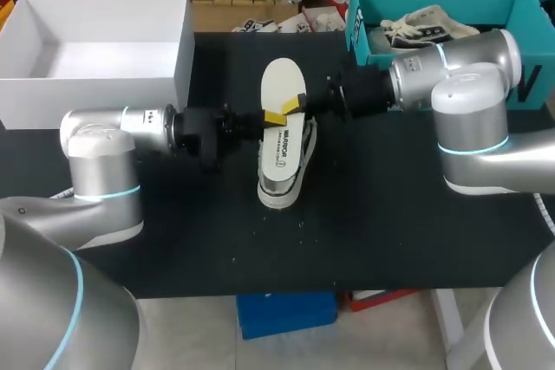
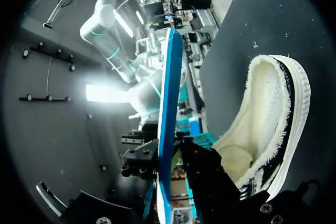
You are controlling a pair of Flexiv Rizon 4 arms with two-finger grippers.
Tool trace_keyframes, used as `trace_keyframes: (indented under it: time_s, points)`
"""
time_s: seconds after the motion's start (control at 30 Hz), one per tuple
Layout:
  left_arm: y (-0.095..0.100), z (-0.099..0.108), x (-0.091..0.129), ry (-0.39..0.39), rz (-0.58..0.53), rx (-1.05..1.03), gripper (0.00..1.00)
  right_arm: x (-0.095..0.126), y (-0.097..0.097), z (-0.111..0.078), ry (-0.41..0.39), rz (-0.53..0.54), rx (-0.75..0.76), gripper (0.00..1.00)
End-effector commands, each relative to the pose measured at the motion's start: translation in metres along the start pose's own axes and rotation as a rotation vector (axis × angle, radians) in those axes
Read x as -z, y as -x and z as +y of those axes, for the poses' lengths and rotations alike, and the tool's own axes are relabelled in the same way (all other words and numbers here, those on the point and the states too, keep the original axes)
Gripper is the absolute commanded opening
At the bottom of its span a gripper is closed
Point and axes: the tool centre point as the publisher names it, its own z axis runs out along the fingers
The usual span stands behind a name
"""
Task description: Take the shoe out of the shoebox, open the shoe tongue, remove and reinsert the insole, then place the shoe into the shoebox
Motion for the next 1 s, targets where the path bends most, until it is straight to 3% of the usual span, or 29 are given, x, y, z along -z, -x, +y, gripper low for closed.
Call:
trace_keyframes:
  time_s: [0.03,0.2,0.33,0.8,0.83,0.87,0.9,1.0]
  points:
    - [-0.001,-0.001,0.002,-0.002,-0.001,-0.004,0.25,-0.001,-0.001,-0.001,0.002,-0.002,-0.001,0.0]
    - [0.002,-0.001,-0.002,-0.012,-0.008,-0.01,0.18,-0.001,-0.001,-0.001,0.002,-0.002,-0.001,0.0]
    - [0.001,-0.001,-0.004,-0.019,-0.011,-0.012,0.0,-0.001,-0.001,-0.001,0.002,-0.002,-0.001,0.0]
    - [0.003,-0.005,-0.003,-0.04,0.03,0.014,0.0,-0.001,-0.001,-0.001,0.002,-0.002,-0.001,0.0]
    - [0.003,-0.007,-0.002,-0.045,0.043,0.019,0.0,0.001,-0.001,0.0,0.013,-0.005,-0.006,0.15]
    - [0.003,-0.008,-0.001,-0.043,0.061,0.025,0.0,0.003,-0.001,0.0,0.017,-0.012,-0.007,0.83]
    - [0.003,-0.01,0.0,-0.046,0.067,0.035,0.0,0.005,-0.002,0.001,0.031,-0.021,-0.008,1.0]
    - [0.006,-0.016,0.005,-0.041,0.126,0.061,0.0,0.015,-0.003,0.0,0.057,-0.048,-0.007,1.0]
